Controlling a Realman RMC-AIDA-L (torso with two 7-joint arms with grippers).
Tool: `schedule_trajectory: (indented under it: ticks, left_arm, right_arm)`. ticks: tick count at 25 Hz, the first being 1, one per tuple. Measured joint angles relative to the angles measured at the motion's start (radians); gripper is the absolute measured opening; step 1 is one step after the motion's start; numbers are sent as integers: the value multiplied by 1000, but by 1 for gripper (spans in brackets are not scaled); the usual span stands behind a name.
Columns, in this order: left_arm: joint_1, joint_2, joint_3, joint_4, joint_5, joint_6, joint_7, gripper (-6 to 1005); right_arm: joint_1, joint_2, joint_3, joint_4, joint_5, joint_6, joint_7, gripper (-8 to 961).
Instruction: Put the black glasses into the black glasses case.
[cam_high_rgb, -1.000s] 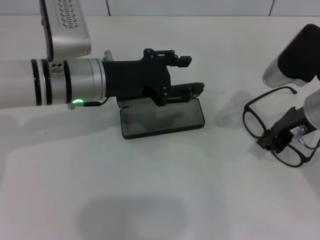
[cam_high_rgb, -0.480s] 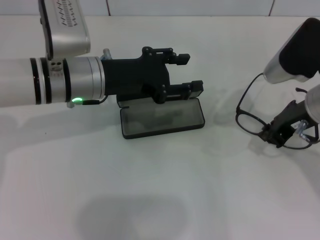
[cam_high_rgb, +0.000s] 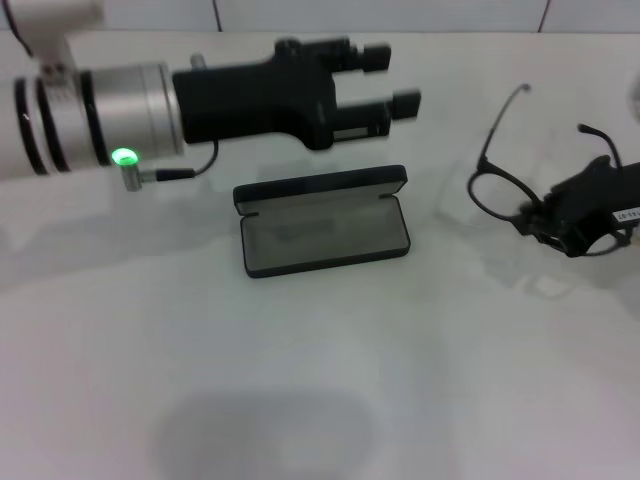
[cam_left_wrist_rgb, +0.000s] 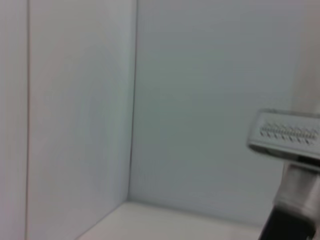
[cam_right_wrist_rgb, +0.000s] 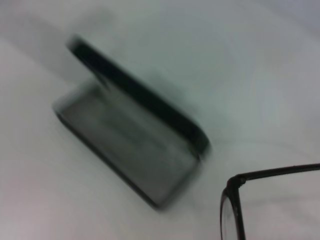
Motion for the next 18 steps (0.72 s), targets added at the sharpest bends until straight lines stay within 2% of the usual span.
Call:
schedule_trajectory:
  ticks: [3,5,7,8,12,18]
  left_arm:
    - [-53,23,-58,-49,-6,84,-131,652]
    - [-96,46,-95,-113,-24,184,-168,652]
    - [-135,60,-126,-174,-48,273,-172,652]
    - [-153,63,-142,-201,-59,307,-173,652]
    - [-201,63,-166,-239,-67,339,-212,652]
    - [-290,49,-161,-339,17,281,-249,652]
  right_arm:
    - [-56,1,49,43,205,14,-250,117]
    - [-94,2,73,132,381,24,-506,117]
    - [-115,-1,87,229,535,30,-715,117]
    - [-126,-4,98,316,653,21,-883,117]
    - [-114,-7,131,488,804,-69,-1193,117]
    - [-68,-4,143,660,900,-133,-1445,117]
